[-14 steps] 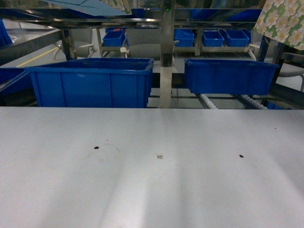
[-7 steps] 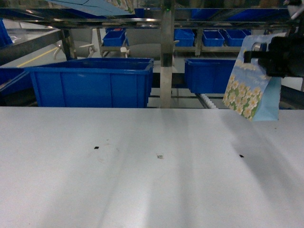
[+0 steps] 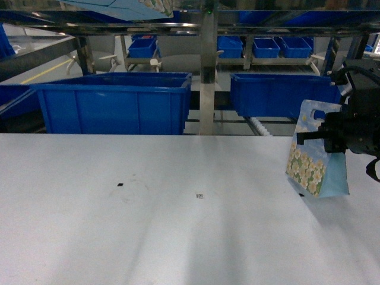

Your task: Move flower gift bag to table near conveyor

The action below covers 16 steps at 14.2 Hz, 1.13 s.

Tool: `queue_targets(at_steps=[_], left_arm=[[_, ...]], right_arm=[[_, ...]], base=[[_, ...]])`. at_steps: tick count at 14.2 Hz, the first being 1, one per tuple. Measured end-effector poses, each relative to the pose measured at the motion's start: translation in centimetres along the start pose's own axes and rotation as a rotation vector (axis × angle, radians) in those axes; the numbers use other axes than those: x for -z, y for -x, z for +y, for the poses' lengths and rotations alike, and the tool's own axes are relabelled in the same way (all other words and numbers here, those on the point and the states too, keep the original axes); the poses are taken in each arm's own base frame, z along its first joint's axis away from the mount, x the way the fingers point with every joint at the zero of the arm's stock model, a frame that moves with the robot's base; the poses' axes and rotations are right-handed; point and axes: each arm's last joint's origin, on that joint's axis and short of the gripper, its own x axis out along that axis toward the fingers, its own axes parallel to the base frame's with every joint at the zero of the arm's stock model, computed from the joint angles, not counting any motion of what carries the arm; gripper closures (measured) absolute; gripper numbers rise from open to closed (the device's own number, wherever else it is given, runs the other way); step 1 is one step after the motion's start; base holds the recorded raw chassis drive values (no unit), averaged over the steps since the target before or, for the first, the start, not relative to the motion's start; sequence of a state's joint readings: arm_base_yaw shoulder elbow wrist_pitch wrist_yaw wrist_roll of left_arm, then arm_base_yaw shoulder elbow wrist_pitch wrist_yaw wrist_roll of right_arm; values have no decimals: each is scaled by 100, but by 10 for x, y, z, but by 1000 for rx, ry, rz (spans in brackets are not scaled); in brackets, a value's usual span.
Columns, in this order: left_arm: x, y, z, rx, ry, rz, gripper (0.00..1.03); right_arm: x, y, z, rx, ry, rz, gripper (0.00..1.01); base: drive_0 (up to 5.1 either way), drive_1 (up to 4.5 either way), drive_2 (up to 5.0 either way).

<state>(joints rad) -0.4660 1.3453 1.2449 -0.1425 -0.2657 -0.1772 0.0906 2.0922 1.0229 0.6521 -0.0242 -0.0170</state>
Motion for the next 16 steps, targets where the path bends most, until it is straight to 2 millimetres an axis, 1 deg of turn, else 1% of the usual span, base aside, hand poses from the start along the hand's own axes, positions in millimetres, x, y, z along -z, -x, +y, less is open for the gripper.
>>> queue_targets(at_steps=[2, 4, 5, 8, 9, 10, 11, 12, 13, 14, 15, 16], left_arm=[[0, 0, 0, 0, 0, 0, 101], [0, 0, 0, 0, 0, 0, 101], [0, 0, 0, 0, 0, 0, 101], [0, 0, 0, 0, 0, 0, 101], [0, 0, 0, 0, 0, 0, 101], [0, 0, 0, 0, 0, 0, 101], [0, 0, 0, 0, 0, 0, 101], [0, 0, 0, 0, 0, 0, 101], [0, 0, 0, 0, 0, 0, 101], [0, 0, 0, 0, 0, 0, 101], [0, 0, 0, 0, 0, 0, 101], [0, -1, 2, 1, 1, 0, 101]], right_arm=[[5, 3, 0, 5, 18, -9, 99], [15, 5, 0, -7, 31, 41, 99], [16, 5, -1, -11, 25, 42, 99], [16, 5, -2, -14, 21, 43, 62], [17, 6, -2, -17, 15, 56, 51], [17, 13, -1, -29, -6, 71, 38], [5, 27, 1, -42, -46, 67, 25], [-27, 48, 4, -66, -76, -25, 12], [-62, 71, 7, -108, -95, -126, 2], [-99, 98, 13, -165, -104, -242, 4], [-133, 132, 17, -254, -117, -366, 3], [-133, 132, 16, -252, -124, -362, 3]], base=[[0, 0, 0], [0, 0, 0], [0, 0, 0], [0, 0, 0], [0, 0, 0], [0, 0, 0], [0, 0, 0], [0, 0, 0], [0, 0, 0], [0, 0, 0], [0, 0, 0], [0, 0, 0]])
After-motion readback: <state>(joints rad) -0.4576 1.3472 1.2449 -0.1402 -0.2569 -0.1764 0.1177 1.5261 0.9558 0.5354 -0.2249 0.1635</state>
